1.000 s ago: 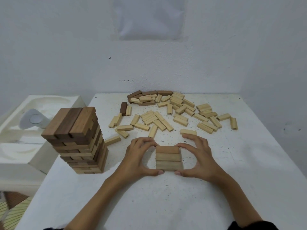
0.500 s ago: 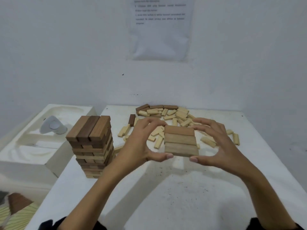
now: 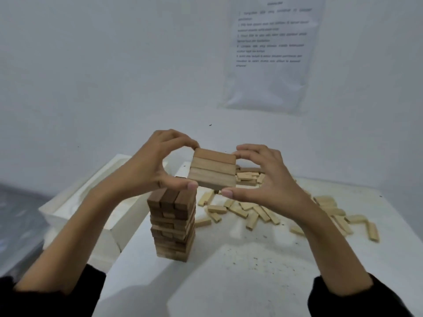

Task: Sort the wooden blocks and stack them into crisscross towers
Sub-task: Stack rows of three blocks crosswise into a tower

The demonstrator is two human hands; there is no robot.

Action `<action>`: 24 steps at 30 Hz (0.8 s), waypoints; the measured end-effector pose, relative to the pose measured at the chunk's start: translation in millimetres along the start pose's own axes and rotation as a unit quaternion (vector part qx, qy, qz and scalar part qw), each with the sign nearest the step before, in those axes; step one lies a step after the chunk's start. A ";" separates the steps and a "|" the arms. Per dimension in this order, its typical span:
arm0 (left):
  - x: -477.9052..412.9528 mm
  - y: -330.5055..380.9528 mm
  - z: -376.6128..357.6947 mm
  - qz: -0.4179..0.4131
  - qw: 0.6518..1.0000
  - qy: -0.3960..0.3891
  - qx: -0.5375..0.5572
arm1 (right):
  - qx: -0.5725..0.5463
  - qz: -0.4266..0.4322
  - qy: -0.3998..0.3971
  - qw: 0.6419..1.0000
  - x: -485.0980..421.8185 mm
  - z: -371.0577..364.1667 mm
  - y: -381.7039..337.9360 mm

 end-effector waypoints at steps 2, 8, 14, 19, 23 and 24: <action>7.7 -20.5 2.9 0.013 1.000 -0.018 0.005 | -0.010 -0.012 -0.014 1.000 -9.3 -20.9 -0.9; 28.4 -62.0 -2.5 0.056 0.996 -0.053 0.036 | -0.014 -0.036 -0.049 0.998 -21.6 -62.8 -1.1; 37.8 -72.6 -15.4 0.069 0.993 -0.069 0.065 | 0.018 -0.053 -0.067 0.996 -20.4 -74.5 4.7; 39.2 -77.8 -21.1 0.073 0.991 -0.082 0.076 | 0.024 -0.064 -0.067 0.995 -19.8 -77.9 8.0; 40.4 -78.2 -25.1 0.075 0.989 -0.082 0.093 | 0.027 -0.071 -0.066 0.995 -19.3 -79.2 9.6; 40.7 -78.8 -26.1 0.077 0.989 -0.083 0.097 | 0.029 -0.073 -0.065 0.995 -19.2 -79.3 9.9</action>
Point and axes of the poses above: each hand's wrist, its own x-axis away from the middle knuckle, its own z-axis out of the back of the hand, y = z × x, the point moved 9 cm from there along -x, towards the middle knuckle, and after that the axes turned 9 degrees about -x, right-handed, at the moved point
